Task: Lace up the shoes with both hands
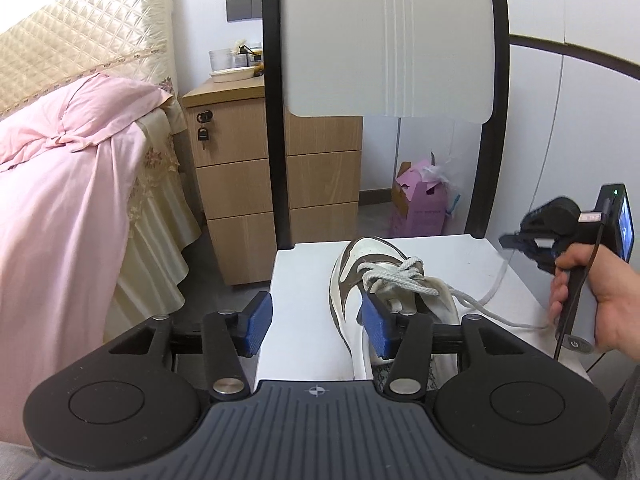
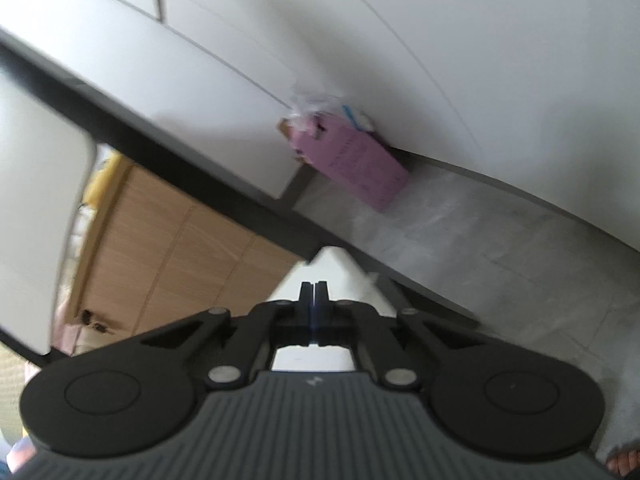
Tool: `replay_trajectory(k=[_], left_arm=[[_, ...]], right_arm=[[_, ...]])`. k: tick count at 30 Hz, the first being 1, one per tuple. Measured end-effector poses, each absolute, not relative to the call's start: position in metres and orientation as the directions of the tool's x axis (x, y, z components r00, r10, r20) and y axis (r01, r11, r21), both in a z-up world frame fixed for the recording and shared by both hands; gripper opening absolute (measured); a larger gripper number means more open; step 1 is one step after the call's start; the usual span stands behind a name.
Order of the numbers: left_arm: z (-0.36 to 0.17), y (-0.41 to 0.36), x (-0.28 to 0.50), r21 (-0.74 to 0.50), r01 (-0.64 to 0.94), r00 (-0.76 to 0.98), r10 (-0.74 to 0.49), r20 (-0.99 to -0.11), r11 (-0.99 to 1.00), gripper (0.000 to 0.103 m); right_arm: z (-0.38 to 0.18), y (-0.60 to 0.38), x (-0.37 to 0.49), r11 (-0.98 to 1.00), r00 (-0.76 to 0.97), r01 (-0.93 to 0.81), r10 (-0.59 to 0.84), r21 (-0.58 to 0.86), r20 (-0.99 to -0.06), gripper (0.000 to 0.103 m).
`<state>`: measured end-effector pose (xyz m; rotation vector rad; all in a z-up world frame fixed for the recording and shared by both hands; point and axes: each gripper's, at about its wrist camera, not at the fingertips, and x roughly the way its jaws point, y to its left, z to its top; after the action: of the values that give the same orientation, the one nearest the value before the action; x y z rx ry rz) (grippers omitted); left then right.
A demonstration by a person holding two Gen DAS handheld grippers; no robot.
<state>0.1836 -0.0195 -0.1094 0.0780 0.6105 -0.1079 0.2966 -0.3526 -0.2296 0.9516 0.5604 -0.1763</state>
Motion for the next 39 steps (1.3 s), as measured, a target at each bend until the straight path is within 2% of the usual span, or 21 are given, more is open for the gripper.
replay_trajectory(k=[6, 10, 12, 15, 16, 17, 18, 19, 24, 29, 35, 36, 38, 39], left_arm=[[-0.123, -0.027, 0.175, 0.068, 0.176, 0.818, -0.108, -0.564, 0.982, 0.055], [-0.142, -0.022, 0.170, 0.070, 0.201, 0.812, -0.127, -0.569, 0.977, 0.055], [-0.142, -0.019, 0.171, 0.059, 0.207, 0.808, -0.137, -0.574, 0.977, 0.056], [-0.139, -0.016, 0.172, 0.041, 0.213, 0.816, -0.154, -0.557, 0.976, 0.059], [-0.139, -0.015, 0.173, 0.034, 0.216, 0.815, -0.161, -0.556, 0.976, 0.061], [-0.140, -0.015, 0.174, 0.031, 0.220, 0.813, -0.166, -0.558, 0.975, 0.062], [-0.140, -0.015, 0.176, 0.028, 0.223, 0.812, -0.169, -0.559, 0.974, 0.062], [-0.140, -0.014, 0.177, 0.026, 0.228, 0.811, -0.175, -0.559, 0.973, 0.062], [-0.136, -0.011, 0.185, -0.001, 0.232, 0.812, -0.194, -0.550, 0.973, 0.062], [-0.133, -0.005, 0.195, -0.040, 0.227, 0.811, -0.211, -0.546, 0.973, 0.062], [-0.131, -0.005, 0.203, -0.064, 0.236, 0.802, -0.232, -0.550, 0.970, 0.062], [-0.131, -0.005, 0.203, -0.065, 0.237, 0.802, -0.233, -0.550, 0.969, 0.062], [-0.130, -0.006, 0.203, -0.067, 0.239, 0.801, -0.235, -0.551, 0.969, 0.063], [-0.130, -0.006, 0.203, -0.067, 0.239, 0.800, -0.235, -0.552, 0.969, 0.063]], right_arm=[[-0.186, -0.343, 0.275, 0.548, 0.913, 0.211, 0.185, 0.809, -0.364, 0.001], [-0.150, -0.344, 0.253, 0.596, 0.931, 0.133, 0.198, 0.792, -0.306, 0.001], [-0.145, -0.353, 0.242, 0.603, 0.934, 0.162, 0.162, 0.781, -0.319, 0.005], [-0.159, -0.365, 0.237, 0.572, 0.900, 0.286, 0.116, 0.769, -0.421, 0.009], [-0.167, -0.367, 0.239, 0.554, 0.885, 0.319, 0.115, 0.769, -0.451, 0.018], [-0.175, -0.368, 0.242, 0.538, 0.875, 0.343, 0.117, 0.770, -0.471, 0.037], [-0.183, -0.368, 0.245, 0.523, 0.866, 0.364, 0.114, 0.770, -0.487, 0.045], [-0.191, -0.368, 0.250, 0.514, 0.857, 0.385, 0.109, 0.767, -0.503, 0.049], [-0.222, -0.368, 0.277, 0.511, 0.817, 0.454, 0.088, 0.730, -0.570, 0.047], [-0.230, -0.362, 0.307, 0.610, 0.802, 0.438, 0.067, 0.661, -0.593, 0.046], [-0.240, -0.357, 0.308, 0.614, 0.800, 0.449, 0.048, 0.649, -0.599, 0.043], [-0.244, -0.357, 0.309, 0.611, 0.796, 0.459, 0.040, 0.645, -0.604, 0.041], [-0.246, -0.357, 0.309, 0.616, 0.791, 0.478, 0.007, 0.625, -0.612, 0.018], [-0.247, -0.357, 0.308, 0.619, 0.794, 0.481, -0.008, 0.621, -0.608, 0.013]])
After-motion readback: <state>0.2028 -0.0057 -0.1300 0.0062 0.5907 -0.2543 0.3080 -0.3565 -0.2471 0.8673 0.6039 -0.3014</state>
